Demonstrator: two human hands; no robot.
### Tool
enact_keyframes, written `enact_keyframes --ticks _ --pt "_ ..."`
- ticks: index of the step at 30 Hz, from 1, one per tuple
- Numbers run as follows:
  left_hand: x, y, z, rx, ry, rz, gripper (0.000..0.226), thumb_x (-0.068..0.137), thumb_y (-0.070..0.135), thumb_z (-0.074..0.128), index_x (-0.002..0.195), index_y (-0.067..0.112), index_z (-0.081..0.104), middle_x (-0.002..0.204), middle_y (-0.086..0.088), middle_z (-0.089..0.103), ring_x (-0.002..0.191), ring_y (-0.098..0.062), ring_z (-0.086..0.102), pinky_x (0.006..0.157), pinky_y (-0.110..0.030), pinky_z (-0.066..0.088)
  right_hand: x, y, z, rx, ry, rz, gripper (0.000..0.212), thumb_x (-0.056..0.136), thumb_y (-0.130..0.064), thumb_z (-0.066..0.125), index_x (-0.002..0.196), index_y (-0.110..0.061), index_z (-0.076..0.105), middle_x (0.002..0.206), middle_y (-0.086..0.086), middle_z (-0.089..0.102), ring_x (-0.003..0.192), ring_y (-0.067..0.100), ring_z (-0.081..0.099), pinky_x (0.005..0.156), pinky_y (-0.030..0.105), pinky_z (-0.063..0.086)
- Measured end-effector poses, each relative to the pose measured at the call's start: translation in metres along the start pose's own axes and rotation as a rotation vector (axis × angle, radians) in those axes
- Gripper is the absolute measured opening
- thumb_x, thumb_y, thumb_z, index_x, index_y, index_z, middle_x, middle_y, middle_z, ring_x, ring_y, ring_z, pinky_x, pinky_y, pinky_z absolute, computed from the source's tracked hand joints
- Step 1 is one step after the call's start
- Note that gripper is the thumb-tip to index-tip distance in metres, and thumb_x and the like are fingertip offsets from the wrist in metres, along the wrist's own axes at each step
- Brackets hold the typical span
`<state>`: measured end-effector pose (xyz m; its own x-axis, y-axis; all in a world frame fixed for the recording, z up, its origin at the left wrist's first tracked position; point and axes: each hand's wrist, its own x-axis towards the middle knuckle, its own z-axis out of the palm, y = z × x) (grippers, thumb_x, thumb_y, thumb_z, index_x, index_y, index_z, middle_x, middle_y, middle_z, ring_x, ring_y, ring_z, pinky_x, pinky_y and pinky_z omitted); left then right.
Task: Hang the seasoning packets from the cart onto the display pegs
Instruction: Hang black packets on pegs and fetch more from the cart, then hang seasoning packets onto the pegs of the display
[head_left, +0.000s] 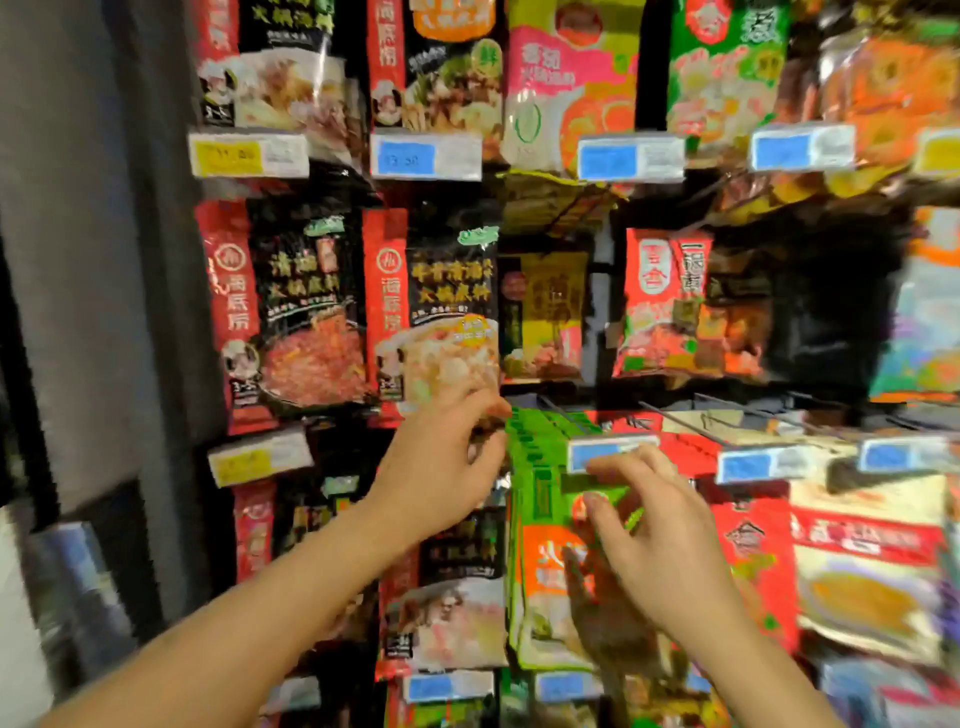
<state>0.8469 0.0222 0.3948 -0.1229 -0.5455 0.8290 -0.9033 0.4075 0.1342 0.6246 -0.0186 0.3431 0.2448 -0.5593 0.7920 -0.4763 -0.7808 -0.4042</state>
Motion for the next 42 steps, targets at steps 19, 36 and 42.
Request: enact_keyframes --ticks 19,36,42 --pt "-0.27 0.288 0.419 -0.566 -1.086 -0.573 0.007 0.087 0.027 0.072 0.093 0.023 0.073 0.081 0.013 0.068 0.073 0.0 0.058 0.069 -0.026 0.043 -0.389 0.334 -0.216 -0.149 -0.279 1.29 0.012 0.083 -0.012 0.07 0.083 -0.024 0.07 0.079 -0.006 0.068 0.083 0.017 0.063 0.077 0.029 0.047" --pt "-0.427 0.369 0.554 -0.365 -1.574 -0.341 0.067 0.082 0.046 0.062 0.144 0.023 0.051 0.134 -0.009 0.062 0.124 -0.034 0.059 0.101 -0.04 0.048 -0.549 0.374 -0.183 0.098 -0.779 2.051 0.072 0.097 -0.014 0.062 0.158 -0.01 0.024 0.148 0.014 0.047 0.129 0.033 0.05 0.102 0.031 0.043" --pt "-0.404 0.353 0.515 -0.437 -1.667 -0.53 0.031 0.092 0.042 0.071 0.116 0.022 0.069 0.109 -0.001 0.072 0.103 -0.022 0.068 0.076 -0.029 0.048 -0.533 0.377 -0.197 0.166 -0.758 1.982 0.063 0.097 -0.019 0.07 0.152 -0.005 0.042 0.143 0.014 0.054 0.122 0.028 0.057 0.088 0.028 0.044"
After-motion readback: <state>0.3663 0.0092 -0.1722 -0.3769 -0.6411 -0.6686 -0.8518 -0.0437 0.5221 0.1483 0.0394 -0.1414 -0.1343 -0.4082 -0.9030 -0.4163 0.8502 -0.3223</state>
